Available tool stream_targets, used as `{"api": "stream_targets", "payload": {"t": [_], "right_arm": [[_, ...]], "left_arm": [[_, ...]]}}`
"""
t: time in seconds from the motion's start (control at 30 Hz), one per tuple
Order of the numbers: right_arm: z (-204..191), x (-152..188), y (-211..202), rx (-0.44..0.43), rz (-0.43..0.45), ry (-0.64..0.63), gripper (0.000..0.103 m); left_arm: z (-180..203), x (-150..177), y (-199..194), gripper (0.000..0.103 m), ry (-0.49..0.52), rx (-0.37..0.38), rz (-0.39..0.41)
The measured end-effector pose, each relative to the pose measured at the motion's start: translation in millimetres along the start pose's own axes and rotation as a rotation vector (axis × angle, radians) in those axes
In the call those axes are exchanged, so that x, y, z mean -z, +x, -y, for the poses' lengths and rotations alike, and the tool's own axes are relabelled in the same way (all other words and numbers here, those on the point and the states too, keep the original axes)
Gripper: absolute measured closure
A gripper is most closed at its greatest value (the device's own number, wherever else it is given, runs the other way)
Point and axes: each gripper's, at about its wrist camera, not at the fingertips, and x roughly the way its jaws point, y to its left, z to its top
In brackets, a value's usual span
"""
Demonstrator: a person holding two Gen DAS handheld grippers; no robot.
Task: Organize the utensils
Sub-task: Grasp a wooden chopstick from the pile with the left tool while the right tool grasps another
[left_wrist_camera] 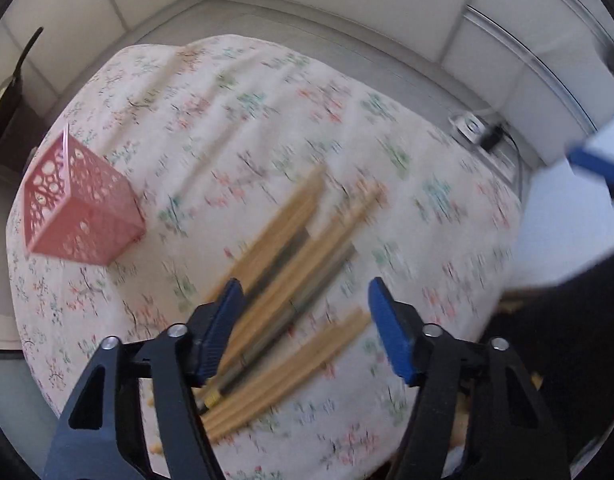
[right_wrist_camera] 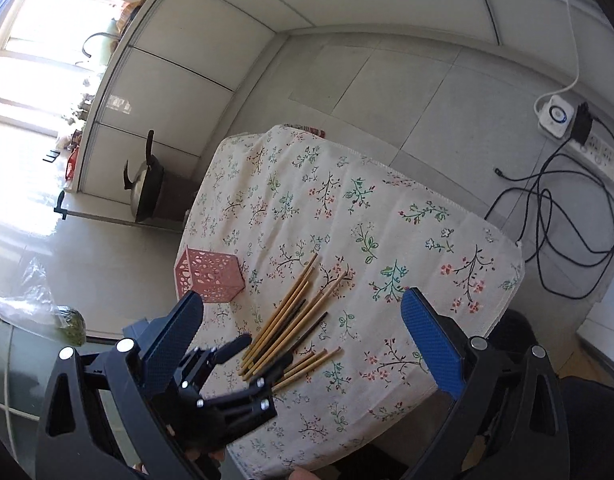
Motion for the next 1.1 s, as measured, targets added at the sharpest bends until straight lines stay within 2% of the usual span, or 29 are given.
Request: {"api": "stream_targets", "payload": {"t": [0.07,0.17,0.3,0.43,0.5,0.57,0.63,0.7,0.77,0.8,0.87,1.03,1.1], "right_arm": [[-1,-1,5,-0.005,-0.027,0.006,0.007],[2,-5,9,-0.026,-0.043,0.022,0.007],[5,-9,5,-0.021,-0.018,0.029,0.007],[9,-12,9,-0.02,-0.041,0.042,0.007],[11,-11,12,-0.016,-0.06,0.049,0.007],[12,-11,14,-0.011,-0.066,0.056,0.007],[14,-10,15,-0.005,-0.065,0.06,0.007],[15,-10,16,0.008,-0.062,0.06,0.007],[16,-9,20,0.019,-0.065,0.075,0.007],[18,-8,23,0.023,-0.073,0.086,0.007],[23,-5,33,0.04,-0.104,0.12,0.007],[25,5,64,0.121,-0.142,0.151,0.007],[25,7,78,0.165,-0.144,0.186,0.011]], "left_arm": [[-3,-23,12,0.05,-0.014,0.0,-0.032],[0,-47,35,0.054,0.011,-0.013,-0.073],[0,-69,59,0.055,0.004,-0.001,-0.107],[-6,-79,78,0.063,-0.02,0.001,-0.144],[-10,-81,77,0.069,-0.035,0.007,-0.132],[-16,-80,75,0.081,-0.046,0.001,-0.135],[-23,-75,72,0.086,-0.053,0.003,-0.127],[-29,-69,68,0.086,-0.064,0.005,-0.107],[-33,-63,62,0.087,-0.066,-0.029,-0.066],[-34,-59,57,0.088,-0.056,-0.051,-0.026],[-38,-52,43,0.089,-0.064,-0.049,0.035],[-41,-20,-32,0.09,-0.034,-0.059,0.231],[-39,-4,-62,0.09,-0.026,-0.069,0.307]]}}
